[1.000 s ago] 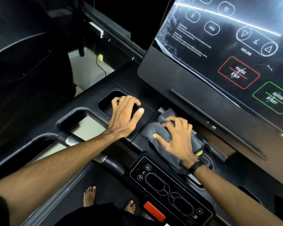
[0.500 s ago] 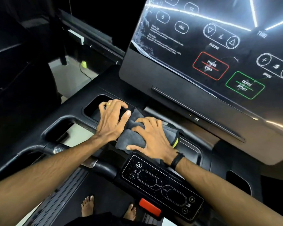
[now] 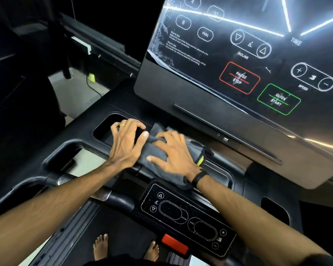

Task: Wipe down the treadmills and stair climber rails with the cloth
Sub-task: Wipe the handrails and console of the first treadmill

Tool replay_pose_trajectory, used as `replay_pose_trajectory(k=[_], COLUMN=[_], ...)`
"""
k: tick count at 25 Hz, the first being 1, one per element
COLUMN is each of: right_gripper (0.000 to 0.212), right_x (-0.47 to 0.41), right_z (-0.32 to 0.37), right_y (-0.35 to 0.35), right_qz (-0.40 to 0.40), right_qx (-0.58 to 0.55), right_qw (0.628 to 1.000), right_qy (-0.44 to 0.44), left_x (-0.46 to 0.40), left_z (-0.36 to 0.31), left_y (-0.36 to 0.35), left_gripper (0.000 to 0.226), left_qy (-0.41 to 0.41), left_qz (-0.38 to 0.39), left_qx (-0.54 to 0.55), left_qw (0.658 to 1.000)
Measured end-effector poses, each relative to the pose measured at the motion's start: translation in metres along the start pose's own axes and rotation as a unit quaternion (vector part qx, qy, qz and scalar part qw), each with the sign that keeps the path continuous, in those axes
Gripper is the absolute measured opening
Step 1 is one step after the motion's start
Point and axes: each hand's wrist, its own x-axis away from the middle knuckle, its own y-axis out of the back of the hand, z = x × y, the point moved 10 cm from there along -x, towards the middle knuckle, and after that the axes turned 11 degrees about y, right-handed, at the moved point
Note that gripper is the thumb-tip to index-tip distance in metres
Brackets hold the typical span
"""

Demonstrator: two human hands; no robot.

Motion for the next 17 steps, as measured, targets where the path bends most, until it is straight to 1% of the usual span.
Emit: replay_pose_trajectory(k=[2, 3, 6, 10, 12, 14, 16, 17], right_gripper=[0.063, 0.062, 0.055, 0.048, 0.048, 0.049, 0.051, 0.050], right_x=[-0.011, -0.010, 0.019, 0.100, 0.141, 0.173, 0.193, 0.196], right_z=[-0.022, -0.029, -0.040, -0.072, -0.086, -0.094, -0.093, -0.087], right_y=[0.004, 0.005, 0.015, 0.048, 0.068, 0.083, 0.090, 0.089], right_qz=[0.013, 0.014, -0.007, 0.006, -0.011, -0.034, -0.051, -0.051], right_qx=[0.029, 0.048, 0.069, 0.072, 0.065, 0.054, 0.056, 0.062], right_qw=[0.996, 0.994, 0.994, 0.994, 0.991, 0.984, 0.975, 0.974], right_qy=[-0.079, -0.097, -0.086, -0.085, -0.116, -0.165, -0.208, -0.214], left_x=[-0.001, -0.001, -0.001, 0.001, 0.001, 0.002, 0.003, 0.003], left_z=[0.000, 0.000, 0.001, 0.001, 0.002, 0.000, -0.002, -0.003], left_y=[0.001, 0.001, 0.002, -0.002, -0.002, -0.003, -0.004, -0.005], left_gripper=[0.040, 0.041, 0.041, 0.039, 0.039, 0.039, 0.038, 0.038], left_qy=[0.003, 0.004, 0.006, 0.008, 0.008, 0.002, -0.007, -0.010], left_qz=[0.005, 0.006, 0.011, 0.022, 0.024, 0.026, 0.031, 0.033], left_qx=[0.004, 0.005, 0.004, 0.015, 0.018, 0.017, 0.017, 0.017], left_qw=[1.000, 1.000, 1.000, 1.000, 1.000, 1.000, 0.999, 0.999])
